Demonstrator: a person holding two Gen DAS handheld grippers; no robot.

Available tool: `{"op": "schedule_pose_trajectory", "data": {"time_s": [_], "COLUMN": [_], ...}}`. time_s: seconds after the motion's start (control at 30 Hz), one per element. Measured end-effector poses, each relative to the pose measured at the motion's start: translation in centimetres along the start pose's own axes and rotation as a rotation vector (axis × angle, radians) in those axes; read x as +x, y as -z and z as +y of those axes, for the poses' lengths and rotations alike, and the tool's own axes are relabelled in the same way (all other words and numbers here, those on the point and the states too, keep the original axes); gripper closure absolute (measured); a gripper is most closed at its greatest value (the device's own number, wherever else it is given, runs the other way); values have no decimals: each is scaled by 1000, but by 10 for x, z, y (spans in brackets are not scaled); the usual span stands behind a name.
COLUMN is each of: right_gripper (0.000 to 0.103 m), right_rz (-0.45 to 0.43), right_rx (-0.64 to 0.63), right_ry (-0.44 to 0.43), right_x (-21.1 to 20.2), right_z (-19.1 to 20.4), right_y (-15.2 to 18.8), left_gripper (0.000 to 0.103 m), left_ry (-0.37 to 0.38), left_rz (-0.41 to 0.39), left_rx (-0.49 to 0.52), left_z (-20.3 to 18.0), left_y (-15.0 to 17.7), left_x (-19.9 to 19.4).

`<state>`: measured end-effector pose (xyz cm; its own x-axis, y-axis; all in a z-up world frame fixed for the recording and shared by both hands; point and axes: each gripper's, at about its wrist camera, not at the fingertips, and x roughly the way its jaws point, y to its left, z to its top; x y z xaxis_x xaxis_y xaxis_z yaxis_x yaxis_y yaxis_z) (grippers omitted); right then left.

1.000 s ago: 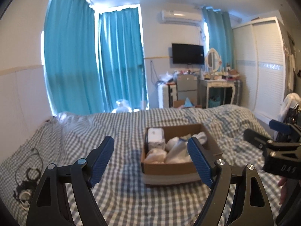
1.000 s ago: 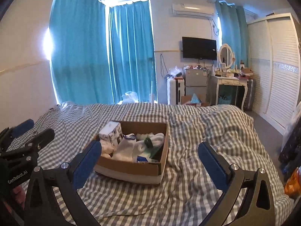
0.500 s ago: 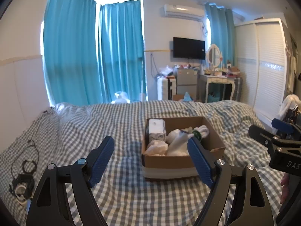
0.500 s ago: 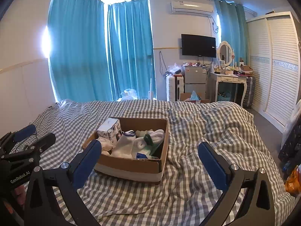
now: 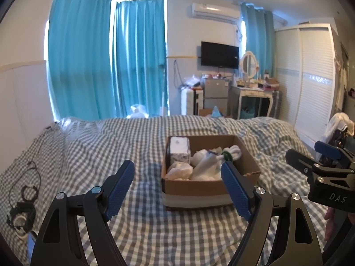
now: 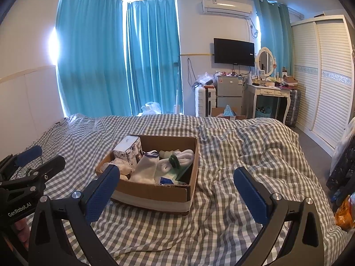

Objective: Organize soft objects

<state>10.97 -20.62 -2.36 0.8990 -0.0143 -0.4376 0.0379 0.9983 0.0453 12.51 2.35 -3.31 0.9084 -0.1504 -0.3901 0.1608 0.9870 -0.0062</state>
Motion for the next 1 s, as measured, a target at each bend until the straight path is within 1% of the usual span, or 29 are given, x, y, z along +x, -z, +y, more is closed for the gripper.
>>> {"op": "schedule_pose_trajectory", "data": {"time_s": [0.27,0.4,0.67,1.0], "right_gripper": [0,0,0,0], "right_rz": [5,9,11,12], "right_rx": [-4,-1,1,-2], "right_ry": [5,10,13,16], "right_x": [1,2,3,4], "right_z": [1,0,0,1], "right_y": [1,2,3,5], "left_gripper": [21,21,21,21], "left_ry": [-3,-1,0,5], "left_rz": [13,3,2,1], "left_rx": [-9,-17,-1,-5], "left_z": [1,3,1,2], "left_y": [1,1,1,1], "left_x": [1,-2,-2,-3]}}
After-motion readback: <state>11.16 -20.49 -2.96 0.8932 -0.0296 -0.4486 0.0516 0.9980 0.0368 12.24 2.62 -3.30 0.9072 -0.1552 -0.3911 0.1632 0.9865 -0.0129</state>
